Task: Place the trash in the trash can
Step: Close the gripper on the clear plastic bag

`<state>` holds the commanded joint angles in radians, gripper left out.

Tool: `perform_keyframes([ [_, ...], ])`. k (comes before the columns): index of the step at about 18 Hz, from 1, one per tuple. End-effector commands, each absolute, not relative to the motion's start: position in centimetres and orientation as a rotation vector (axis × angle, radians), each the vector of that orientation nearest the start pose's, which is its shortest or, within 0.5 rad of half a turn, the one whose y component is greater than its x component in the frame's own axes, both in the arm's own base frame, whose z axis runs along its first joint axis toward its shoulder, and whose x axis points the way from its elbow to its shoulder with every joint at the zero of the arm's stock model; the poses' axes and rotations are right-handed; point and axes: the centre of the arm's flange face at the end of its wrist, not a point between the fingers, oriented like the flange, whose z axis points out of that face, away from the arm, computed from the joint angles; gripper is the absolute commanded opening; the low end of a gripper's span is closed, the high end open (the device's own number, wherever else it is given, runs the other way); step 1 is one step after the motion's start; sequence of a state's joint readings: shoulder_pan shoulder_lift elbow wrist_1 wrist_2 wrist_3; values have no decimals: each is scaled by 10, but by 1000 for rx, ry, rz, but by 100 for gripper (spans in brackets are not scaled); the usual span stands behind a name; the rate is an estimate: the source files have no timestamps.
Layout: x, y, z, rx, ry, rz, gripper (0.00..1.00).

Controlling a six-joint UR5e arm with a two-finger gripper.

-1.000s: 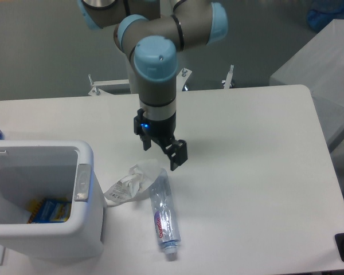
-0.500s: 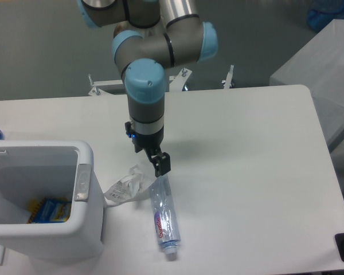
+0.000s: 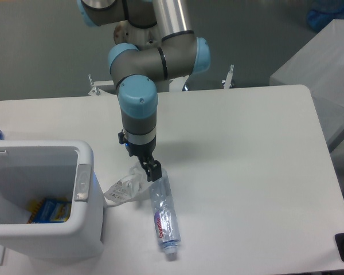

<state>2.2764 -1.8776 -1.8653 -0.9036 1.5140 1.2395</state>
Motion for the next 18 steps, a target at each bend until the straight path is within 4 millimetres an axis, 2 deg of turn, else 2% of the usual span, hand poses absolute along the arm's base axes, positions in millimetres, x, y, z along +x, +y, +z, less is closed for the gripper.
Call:
perform_keyframes([
  [5,-257,516,251,-2949,809,38,98],
  [9,-257,515,253,-2948,807,41,70],
  [15,-259,514,259,-2951,786,53,10],
  [16,-259,514,258,-2953,784,50,3],
  [18,-263,511,266,-2951,767,63,0],
])
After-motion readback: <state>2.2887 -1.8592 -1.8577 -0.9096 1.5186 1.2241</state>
